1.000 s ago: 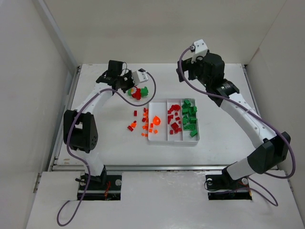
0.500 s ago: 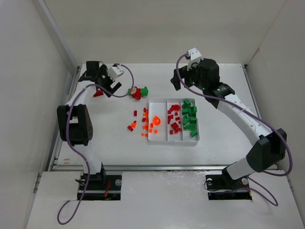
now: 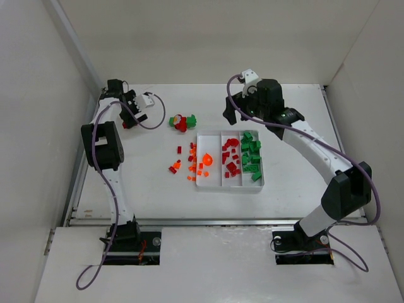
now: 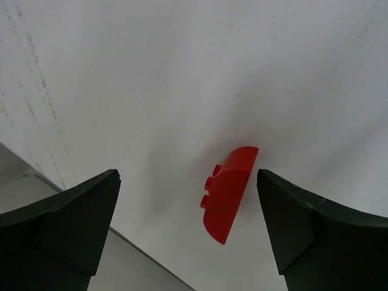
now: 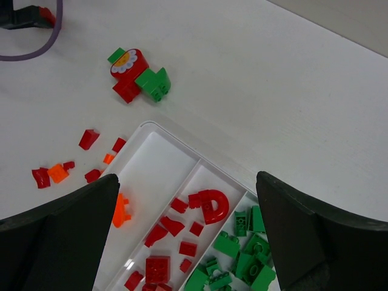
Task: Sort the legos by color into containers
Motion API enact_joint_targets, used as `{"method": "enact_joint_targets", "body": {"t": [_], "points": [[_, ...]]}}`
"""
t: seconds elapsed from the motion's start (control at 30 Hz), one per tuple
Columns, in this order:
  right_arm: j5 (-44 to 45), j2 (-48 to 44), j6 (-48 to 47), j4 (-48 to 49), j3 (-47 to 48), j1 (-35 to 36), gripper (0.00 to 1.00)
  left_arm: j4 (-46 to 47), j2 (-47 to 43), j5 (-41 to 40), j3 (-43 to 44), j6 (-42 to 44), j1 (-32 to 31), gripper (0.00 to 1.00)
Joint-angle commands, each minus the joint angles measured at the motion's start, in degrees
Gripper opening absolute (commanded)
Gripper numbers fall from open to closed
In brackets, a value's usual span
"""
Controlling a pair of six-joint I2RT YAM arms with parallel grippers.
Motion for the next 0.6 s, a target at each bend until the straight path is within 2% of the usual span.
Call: {"method": "enact_joint_targets", "body": {"t": [0.0,0.03,0.13,0.3,0.33,0.43,0.5,0.53,0.57], "points": [[-0.5,-1.2,-0.4,0.0,3.5,0.0,1.0,-4.9,1.3,-0.7,2.8,1.9,0.6,0.93],[-0.5,-1.7,-0.4,0.0,3.5,0.0,1.0,-5.4,1.3,-0.7,2.8,2.9,0.6,0.87],[0.2,-1.7,-0.4,-0.5,3.5,0.6,1.0,-6.7,1.3,1.1,0.9,5.5,1.3,0.79],[0.2,0.0,-0.4,-0.5,5.2,1.2,1.0,-8.7,0.7,-0.5,-0.8,8.2,2.5,0.64],[0.2,0.7,-0.4,-1.0,6.1,1.2,1.0,-9.4,0.7,-1.0,-0.8,8.2,2.5,0.53],[0.2,1.2,-0.4,-1.5,7.7,1.7,1.0,-11.4,1.4,-1.5,-0.8,8.2,2.5,0.35],[0.7,1.2,-0.4,-1.5,7.7,1.7,1.0,-12.0,0.8,-0.3,-0.8,8.8,2.5,0.07],[0.7,1.2,-0.4,-1.5,7.7,1.7,1.0,-12.0,0.3,0.2,-0.8,8.8,2.5,0.0],[1.2,1.2,-0.4,-1.5,7.7,1.7,1.0,-12.0,-0.3,1.6,-0.8,8.3,2.5,0.0]]}}
